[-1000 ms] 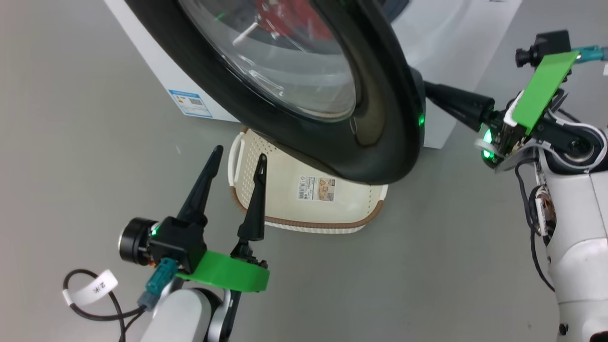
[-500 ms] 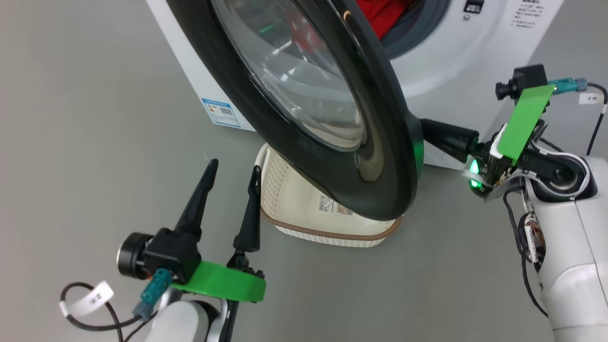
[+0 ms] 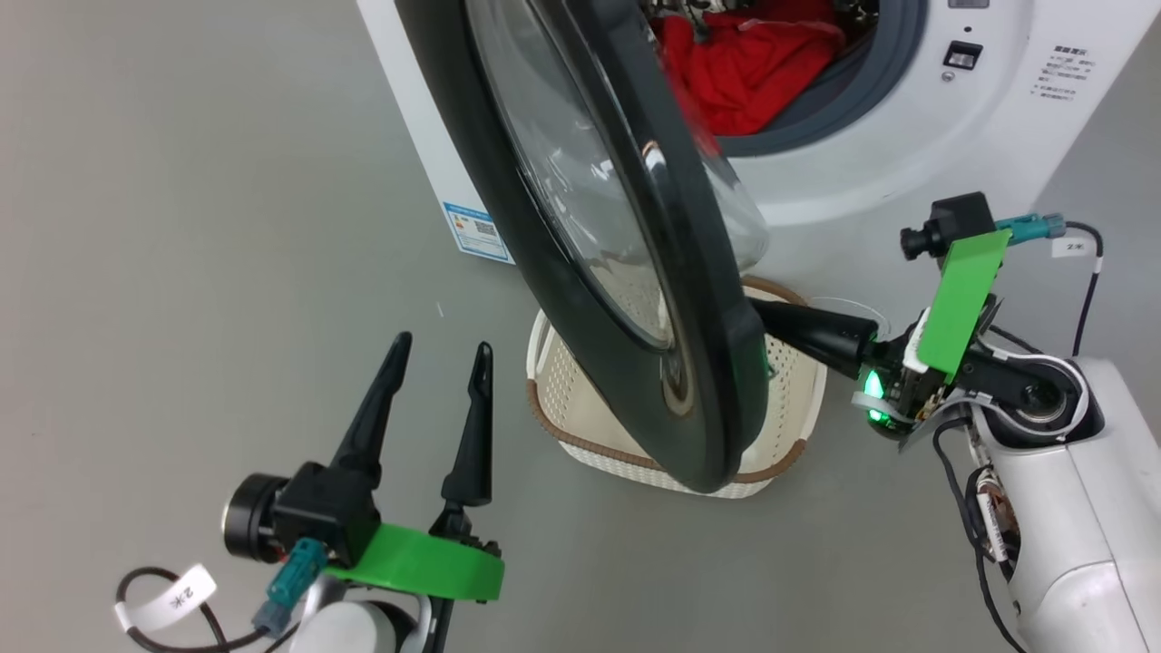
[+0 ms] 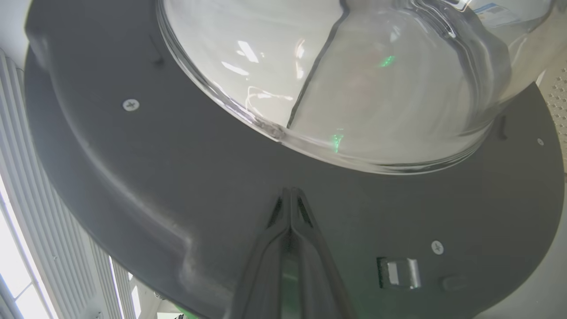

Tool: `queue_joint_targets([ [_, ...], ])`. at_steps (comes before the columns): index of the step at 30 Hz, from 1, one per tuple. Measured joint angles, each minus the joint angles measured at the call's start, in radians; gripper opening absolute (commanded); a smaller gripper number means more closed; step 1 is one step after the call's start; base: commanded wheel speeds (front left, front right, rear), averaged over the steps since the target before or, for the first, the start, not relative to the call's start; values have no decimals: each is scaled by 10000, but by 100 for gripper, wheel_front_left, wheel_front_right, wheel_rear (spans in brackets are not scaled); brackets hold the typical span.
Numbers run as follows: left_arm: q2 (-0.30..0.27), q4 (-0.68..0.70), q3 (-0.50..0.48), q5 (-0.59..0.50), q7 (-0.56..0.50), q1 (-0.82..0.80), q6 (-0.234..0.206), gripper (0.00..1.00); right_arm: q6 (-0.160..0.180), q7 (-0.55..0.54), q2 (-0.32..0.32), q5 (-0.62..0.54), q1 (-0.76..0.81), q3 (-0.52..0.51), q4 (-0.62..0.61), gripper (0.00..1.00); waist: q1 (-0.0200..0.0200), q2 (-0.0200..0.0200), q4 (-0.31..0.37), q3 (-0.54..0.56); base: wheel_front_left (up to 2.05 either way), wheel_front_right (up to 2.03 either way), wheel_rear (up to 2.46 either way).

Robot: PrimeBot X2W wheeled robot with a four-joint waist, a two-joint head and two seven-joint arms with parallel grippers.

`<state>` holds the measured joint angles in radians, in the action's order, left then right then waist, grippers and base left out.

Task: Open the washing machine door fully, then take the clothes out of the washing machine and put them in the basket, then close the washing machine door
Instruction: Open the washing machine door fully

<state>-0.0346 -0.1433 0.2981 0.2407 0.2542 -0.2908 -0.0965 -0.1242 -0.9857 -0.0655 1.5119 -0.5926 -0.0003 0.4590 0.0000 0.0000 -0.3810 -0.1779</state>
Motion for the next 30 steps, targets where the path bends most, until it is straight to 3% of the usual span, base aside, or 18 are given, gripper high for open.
queue_joint_targets([
  [30, -6, -115, 194, 205, 0, 261, -42, 100, 0, 357, -27, 704, 983, 1534, -788, 0, 0, 0, -1008, 331, 0, 0, 0],
])
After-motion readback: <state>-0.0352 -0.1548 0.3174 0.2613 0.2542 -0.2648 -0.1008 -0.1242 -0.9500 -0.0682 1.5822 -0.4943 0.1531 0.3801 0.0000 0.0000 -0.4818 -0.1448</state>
